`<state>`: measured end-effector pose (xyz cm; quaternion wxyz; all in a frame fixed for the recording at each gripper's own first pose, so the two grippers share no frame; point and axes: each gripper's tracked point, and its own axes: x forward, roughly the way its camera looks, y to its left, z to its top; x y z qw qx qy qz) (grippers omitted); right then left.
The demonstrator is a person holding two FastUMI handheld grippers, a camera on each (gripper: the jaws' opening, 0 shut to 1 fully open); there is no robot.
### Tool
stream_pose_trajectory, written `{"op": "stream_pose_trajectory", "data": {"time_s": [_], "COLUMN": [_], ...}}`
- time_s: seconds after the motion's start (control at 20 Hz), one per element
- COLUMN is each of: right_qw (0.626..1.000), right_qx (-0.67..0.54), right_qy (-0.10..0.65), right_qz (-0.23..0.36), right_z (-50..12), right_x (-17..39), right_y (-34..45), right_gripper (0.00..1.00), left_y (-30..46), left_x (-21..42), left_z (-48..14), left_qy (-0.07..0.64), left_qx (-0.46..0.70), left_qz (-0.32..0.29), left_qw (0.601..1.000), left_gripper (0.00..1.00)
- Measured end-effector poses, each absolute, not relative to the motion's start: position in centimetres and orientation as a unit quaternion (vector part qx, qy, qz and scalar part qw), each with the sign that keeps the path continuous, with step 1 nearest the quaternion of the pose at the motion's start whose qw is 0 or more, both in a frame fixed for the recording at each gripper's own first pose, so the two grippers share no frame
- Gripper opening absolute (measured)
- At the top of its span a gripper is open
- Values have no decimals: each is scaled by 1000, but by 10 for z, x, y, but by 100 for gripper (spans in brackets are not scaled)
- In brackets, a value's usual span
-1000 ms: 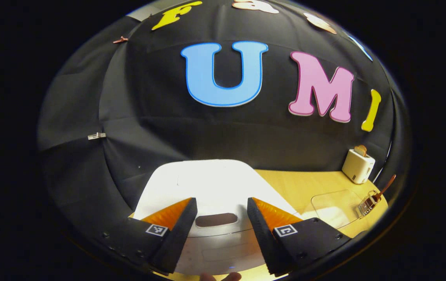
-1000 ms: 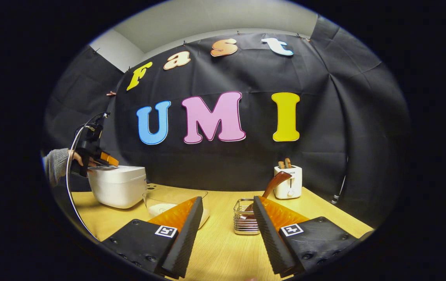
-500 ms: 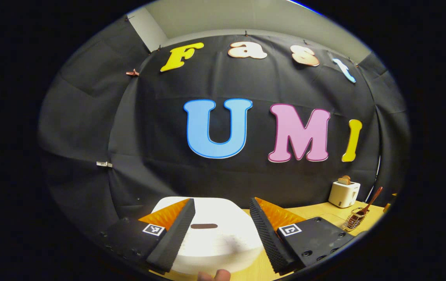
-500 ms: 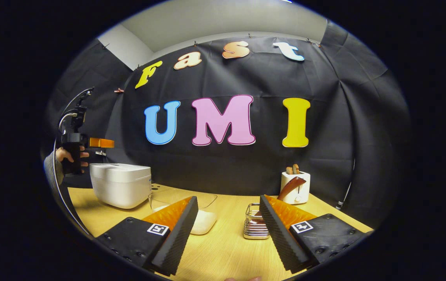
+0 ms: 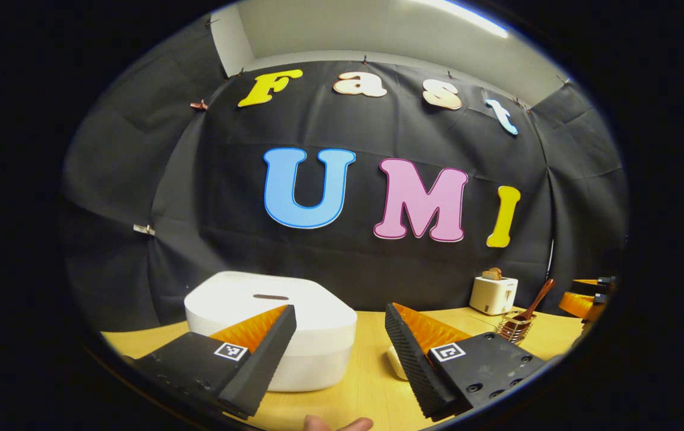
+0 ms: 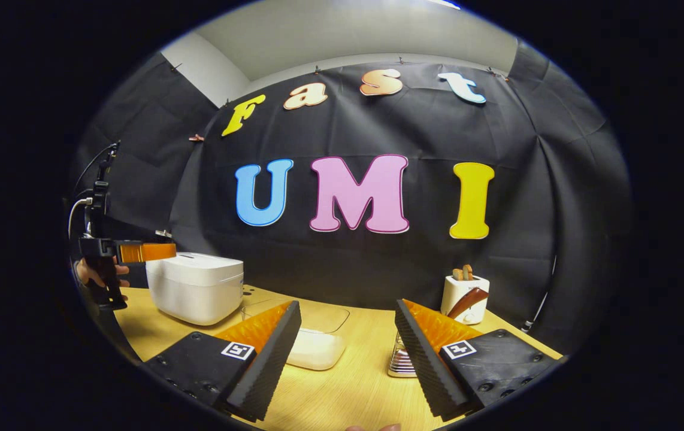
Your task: Close the left gripper, press the button to open the rice cooker; take a wooden spoon from the chopstick holder with the right hand, scoop a spoonful of rice and pour it into the rice cooker, then put the wooden spoon back into the chopstick holder.
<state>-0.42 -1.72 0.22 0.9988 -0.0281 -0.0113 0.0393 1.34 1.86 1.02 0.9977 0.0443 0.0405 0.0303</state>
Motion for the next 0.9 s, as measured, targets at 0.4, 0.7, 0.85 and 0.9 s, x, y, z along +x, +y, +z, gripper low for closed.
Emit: {"op": "stream_pose_trajectory", "data": {"time_s": [0.4,0.7,0.85,0.9], "right_qw": [998,997,997,997], "right_qx": [-47,-44,-34,-31], "right_qy": [4,28,24,22], "right_qz": [50,64,64,63], "right_z": [-15,-32,-29,-26], "right_x": [0,2,1,1], "right_y": [-9,0,-2,-2], "right_gripper": [98,98,98,98], "left_y": [10,-4,-6,-6], "left_x": [6,4,4,4], "left_z": [-23,-30,-36,-38], "left_qy": [62,72,81,83], "left_qx": [47,71,88,91], "left_qz": [21,4,2,1], "left_qw": [997,995,993,992], "left_gripper": [95,95,95,95]}}
